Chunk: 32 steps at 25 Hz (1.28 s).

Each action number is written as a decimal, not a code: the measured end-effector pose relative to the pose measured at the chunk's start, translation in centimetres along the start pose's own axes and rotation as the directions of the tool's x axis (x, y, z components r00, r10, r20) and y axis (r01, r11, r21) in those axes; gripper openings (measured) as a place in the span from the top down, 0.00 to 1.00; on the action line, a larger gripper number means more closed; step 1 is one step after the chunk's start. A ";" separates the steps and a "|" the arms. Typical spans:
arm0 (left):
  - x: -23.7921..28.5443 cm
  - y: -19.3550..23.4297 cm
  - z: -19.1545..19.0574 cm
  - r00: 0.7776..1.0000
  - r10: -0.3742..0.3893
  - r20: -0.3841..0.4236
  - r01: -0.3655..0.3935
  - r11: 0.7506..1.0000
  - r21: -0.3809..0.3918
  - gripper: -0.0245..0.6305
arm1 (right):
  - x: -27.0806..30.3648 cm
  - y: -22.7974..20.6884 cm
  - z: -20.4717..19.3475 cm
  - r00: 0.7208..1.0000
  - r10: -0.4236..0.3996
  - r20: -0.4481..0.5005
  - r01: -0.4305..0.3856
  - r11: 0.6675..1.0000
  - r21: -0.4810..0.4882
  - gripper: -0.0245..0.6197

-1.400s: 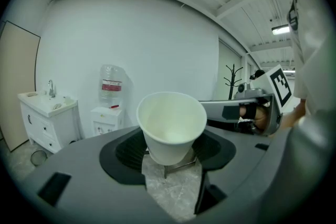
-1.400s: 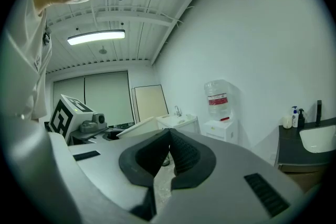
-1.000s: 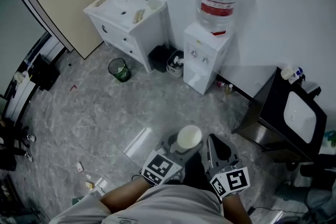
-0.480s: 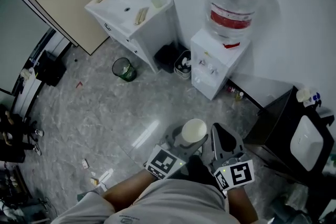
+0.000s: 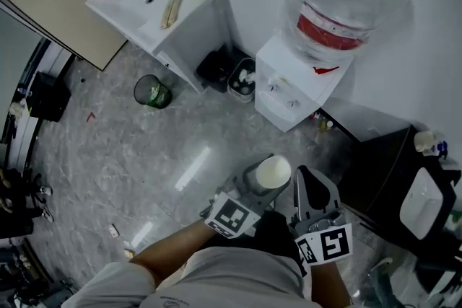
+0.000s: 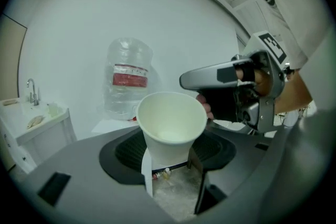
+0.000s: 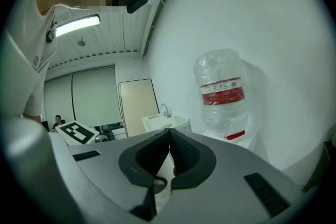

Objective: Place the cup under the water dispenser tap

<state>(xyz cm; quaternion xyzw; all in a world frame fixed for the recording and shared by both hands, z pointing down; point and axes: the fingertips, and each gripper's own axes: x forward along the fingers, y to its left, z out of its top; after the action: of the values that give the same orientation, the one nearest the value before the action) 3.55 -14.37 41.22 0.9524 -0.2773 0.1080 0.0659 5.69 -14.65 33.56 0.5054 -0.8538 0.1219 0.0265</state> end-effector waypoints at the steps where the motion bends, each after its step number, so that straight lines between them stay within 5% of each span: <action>1: 0.9 1.1 -0.9 1.000 -0.011 -0.005 0.011 1.000 0.004 0.56 | 0.9 -0.7 -0.4 1.000 -0.015 -0.002 0.015 1.000 0.005 0.94; 11: 13.7 9.3 -13.3 0.997 -0.069 -0.037 0.071 0.997 0.037 0.56 | 10.7 -9.4 -8.3 1.000 -0.021 -0.013 0.022 0.998 0.063 0.94; 23: 26.8 14.6 -36.0 0.986 -0.075 -0.152 0.083 0.995 0.051 0.56 | 17.1 -14.9 -19.9 0.998 0.042 -0.036 -0.039 0.995 0.093 0.94; 32: 32.8 15.4 -42.3 0.977 -0.128 -0.172 0.138 0.989 0.045 0.56 | 19.3 -15.9 -22.9 0.992 0.083 -0.097 -0.074 0.993 0.090 0.94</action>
<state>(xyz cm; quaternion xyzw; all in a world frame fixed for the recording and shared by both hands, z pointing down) 15.03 -36.35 91.11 0.9578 -0.2032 0.1913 0.0691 8.30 -33.09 61.93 0.4653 -0.8646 0.1848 0.0429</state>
